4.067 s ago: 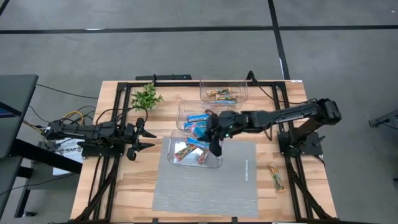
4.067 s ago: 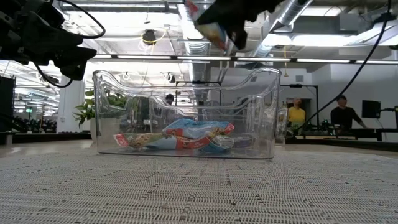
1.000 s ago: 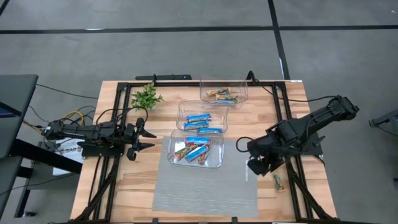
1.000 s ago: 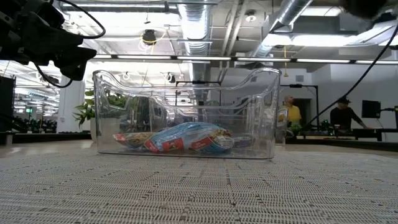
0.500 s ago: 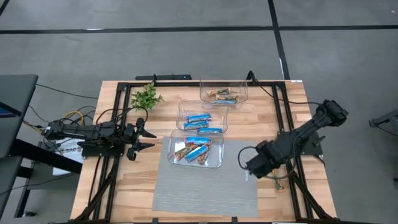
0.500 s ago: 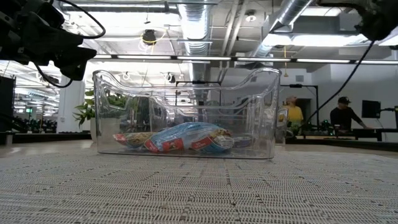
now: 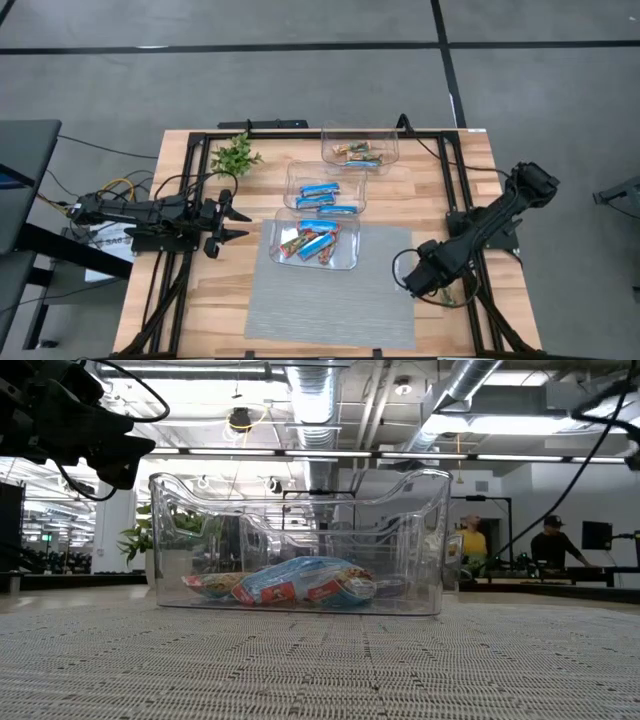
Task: Pick and place Granola Bars by type
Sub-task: Put the yellow granola bar into the top transparent bin
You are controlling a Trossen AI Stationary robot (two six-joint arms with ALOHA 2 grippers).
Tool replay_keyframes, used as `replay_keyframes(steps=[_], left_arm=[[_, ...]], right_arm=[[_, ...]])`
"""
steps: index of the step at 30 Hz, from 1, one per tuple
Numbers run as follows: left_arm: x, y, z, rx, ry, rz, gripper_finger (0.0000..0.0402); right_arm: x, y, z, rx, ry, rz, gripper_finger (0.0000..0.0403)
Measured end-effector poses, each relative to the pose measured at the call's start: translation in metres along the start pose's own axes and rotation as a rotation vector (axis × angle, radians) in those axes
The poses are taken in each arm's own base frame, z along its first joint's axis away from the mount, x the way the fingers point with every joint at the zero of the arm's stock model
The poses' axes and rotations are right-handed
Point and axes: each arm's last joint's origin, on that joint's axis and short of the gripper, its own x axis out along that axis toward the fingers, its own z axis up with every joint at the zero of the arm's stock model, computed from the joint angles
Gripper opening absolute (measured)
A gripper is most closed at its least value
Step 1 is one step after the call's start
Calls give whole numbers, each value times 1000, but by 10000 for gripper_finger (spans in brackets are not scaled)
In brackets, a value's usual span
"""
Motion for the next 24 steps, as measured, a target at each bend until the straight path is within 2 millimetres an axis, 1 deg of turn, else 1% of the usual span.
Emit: replay_keyframes(steps=[5,11,15,19,24], left_arm=[[0,0,0,0,0,0,168],[0,0,0,2,0,0,168],[0,0,0,2,0,0,168],[0,0,0,0,0,0,168],[0,0,0,3,0,0,168]], right_arm=[[24,-6,0,-4,34,-20,198],[47,-5,0,-39,57,57,198],[56,-9,1,-21,58,50,198],[62,-13,1,-27,41,30,198],[68,-15,1,-50,45,48,193]])
